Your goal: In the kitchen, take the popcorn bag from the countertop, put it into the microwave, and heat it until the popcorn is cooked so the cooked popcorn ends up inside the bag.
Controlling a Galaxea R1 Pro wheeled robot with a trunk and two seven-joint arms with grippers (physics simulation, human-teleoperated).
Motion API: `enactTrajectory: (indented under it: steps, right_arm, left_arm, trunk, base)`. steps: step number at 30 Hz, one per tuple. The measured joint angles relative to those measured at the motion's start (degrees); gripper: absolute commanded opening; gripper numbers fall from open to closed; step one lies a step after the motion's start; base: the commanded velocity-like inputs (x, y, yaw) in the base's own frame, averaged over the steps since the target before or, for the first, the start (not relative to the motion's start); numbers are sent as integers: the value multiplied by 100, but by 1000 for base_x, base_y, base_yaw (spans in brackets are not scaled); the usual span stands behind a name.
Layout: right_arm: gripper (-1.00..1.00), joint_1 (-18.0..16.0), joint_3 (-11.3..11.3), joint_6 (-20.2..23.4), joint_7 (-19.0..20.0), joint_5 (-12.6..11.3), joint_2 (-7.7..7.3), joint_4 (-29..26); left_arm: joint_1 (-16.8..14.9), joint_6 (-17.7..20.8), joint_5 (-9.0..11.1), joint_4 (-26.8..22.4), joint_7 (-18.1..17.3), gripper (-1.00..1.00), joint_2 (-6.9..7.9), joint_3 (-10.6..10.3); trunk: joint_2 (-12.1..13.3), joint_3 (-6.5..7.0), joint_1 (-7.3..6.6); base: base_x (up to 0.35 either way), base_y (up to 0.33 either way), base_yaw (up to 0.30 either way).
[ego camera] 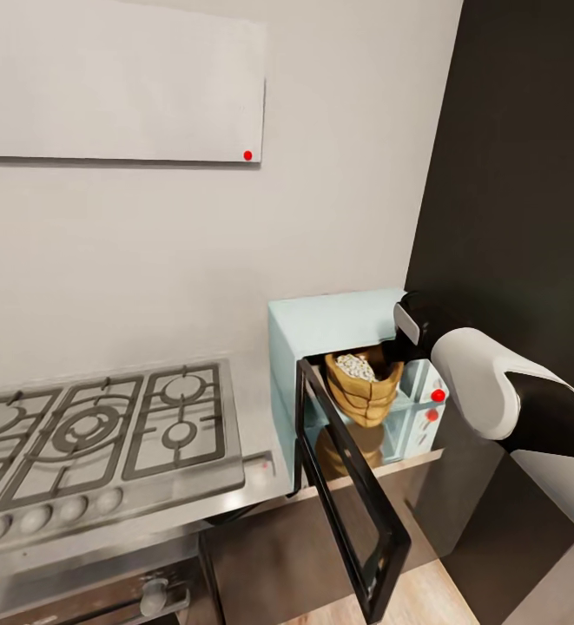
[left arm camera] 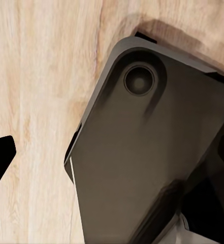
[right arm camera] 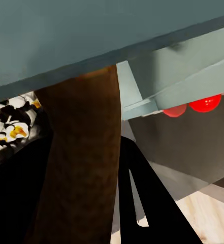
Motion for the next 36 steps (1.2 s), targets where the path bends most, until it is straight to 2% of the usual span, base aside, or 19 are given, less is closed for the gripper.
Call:
enactTrajectory:
  steps: [4,28,29,36]
  right_arm:
    - [-100,-1,-12,-1,2,-56,-11,10]
    - [-100,-4,35,0,17,-50,-20,150]
    - [100,-4,31,0,15,-64,-25,153]
    - [100,-5,48,-2,30,-176,-59,169]
  left_arm:
    - [1,4,5,0,-1,100,1,0]
    - [3,6,8,7,2,100,1,1]
    - [2,6,7,7,2,100,1,1]
    - [-1,5,5,9,0,100,1,2]
  trunk:
    - [0,0,1]
    - [-5,2,-25]
    - [-5,2,-24]
    - [-5,2,-18]
  base:
    - [6,0,0]
    - [33,0,0]
    - [0,0,0]
    - [0,0,0]
